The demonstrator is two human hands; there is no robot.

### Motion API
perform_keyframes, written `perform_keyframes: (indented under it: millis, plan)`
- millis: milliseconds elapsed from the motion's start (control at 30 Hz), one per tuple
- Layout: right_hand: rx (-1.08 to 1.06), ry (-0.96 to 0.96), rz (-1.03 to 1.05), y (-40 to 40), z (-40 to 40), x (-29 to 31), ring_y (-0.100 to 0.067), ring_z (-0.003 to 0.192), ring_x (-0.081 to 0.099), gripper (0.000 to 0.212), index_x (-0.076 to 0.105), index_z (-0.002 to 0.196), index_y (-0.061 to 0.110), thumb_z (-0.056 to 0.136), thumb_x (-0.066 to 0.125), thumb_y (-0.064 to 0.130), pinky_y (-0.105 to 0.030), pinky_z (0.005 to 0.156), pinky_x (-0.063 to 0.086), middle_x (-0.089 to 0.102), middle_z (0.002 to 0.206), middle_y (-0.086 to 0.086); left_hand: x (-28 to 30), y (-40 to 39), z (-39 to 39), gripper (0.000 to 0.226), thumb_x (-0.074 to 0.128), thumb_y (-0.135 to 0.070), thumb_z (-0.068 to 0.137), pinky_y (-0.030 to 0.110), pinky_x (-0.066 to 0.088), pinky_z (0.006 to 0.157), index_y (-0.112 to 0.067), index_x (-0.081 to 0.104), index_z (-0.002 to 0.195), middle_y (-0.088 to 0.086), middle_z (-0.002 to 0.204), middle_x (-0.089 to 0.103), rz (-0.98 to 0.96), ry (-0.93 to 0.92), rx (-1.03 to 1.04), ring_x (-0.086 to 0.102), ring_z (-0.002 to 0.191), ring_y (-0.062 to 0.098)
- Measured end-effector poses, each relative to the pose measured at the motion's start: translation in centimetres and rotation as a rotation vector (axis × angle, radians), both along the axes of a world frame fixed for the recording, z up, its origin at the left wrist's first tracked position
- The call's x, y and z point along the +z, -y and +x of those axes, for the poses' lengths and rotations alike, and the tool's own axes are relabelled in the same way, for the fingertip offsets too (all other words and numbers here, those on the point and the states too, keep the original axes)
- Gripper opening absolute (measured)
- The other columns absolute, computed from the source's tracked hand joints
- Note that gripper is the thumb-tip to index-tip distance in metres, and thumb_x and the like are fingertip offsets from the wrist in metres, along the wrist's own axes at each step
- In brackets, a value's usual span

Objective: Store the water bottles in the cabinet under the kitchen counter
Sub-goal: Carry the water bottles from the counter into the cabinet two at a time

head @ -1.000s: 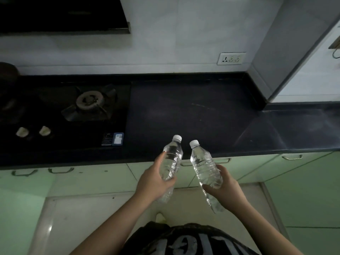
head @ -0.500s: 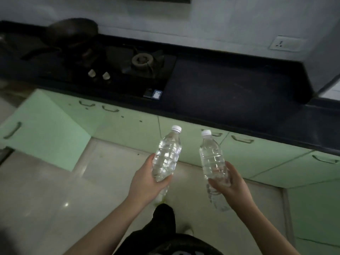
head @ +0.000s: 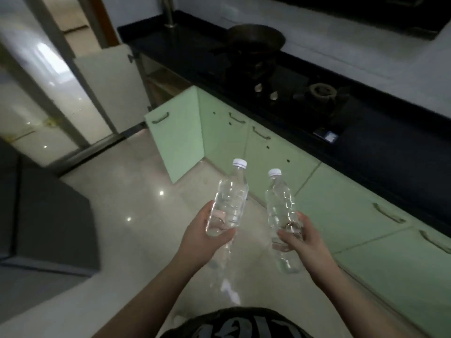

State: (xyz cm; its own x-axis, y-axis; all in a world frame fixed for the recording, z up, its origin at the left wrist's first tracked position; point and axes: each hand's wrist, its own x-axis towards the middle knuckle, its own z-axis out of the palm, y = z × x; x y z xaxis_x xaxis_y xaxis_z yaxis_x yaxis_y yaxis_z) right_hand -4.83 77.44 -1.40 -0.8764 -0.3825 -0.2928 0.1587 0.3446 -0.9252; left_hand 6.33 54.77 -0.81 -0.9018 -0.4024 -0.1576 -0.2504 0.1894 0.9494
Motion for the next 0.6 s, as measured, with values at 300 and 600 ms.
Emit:
perform_keyframes:
  millis: [300,600]
  plan:
    - [0.257,0.041,-0.164,20.6,6.4,0.9,-0.022,0.097,0.069,0.055,0.057,0.125,0.029,0.073,0.075,0.023,-0.04,0.085,0.055,0.072,0.105,-0.003,0.0,16.9,11.4,0.065,0.079,-0.045,0.066,0.031,0.056,0.079,-0.04,0.053,0.126,-0.008,0.103,0.075,0.23,0.03,0.303,0.073,0.093,0.013]
    - [0.42,0.11,-0.221,33.3,5.7,1.9,-0.01,0.084,0.069,0.041,0.06,0.116,0.03,0.078,0.072,0.02,-0.016,0.058,0.05,0.072,0.099,0.002,-0.9,26.4,11.5,0.048,0.075,-0.045,0.07,0.04,0.056,0.084,-0.043,0.057,0.114,-0.009,0.104,0.073,0.298,-0.013,0.435,0.072,0.093,0.013]
